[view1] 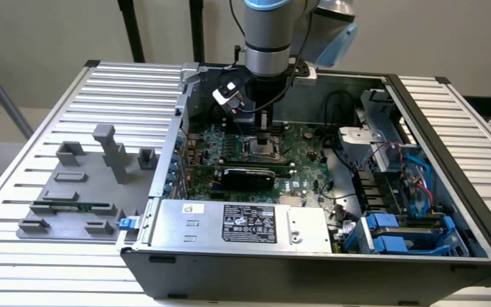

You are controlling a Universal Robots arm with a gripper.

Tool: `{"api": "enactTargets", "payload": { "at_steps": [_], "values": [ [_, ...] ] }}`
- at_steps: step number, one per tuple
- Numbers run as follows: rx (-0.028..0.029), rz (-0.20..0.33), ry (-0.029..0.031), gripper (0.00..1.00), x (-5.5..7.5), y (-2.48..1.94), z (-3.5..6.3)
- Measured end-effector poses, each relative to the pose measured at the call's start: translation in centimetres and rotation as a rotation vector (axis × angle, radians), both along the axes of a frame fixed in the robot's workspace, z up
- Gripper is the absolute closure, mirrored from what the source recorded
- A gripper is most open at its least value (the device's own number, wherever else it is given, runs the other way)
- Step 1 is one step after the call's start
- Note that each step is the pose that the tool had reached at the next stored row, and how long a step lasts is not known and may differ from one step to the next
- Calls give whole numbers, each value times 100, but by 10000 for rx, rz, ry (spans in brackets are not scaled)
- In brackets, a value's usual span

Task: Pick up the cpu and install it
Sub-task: 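Place the cpu into insertion slot, then close the cpu cover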

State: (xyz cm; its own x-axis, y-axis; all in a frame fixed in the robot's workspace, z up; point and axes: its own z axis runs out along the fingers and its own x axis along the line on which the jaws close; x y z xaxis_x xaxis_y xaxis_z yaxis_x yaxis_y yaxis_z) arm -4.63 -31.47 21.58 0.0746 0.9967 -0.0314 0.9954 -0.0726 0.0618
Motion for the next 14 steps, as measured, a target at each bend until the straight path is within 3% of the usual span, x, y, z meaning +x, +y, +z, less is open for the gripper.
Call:
{"api": "enactTargets", "payload": {
  "at_steps": [3,14],
  "values": [
    [-3,0,2,89,0,0,1],
    [-3,0,2,89,0,0,1]
  ]
}}
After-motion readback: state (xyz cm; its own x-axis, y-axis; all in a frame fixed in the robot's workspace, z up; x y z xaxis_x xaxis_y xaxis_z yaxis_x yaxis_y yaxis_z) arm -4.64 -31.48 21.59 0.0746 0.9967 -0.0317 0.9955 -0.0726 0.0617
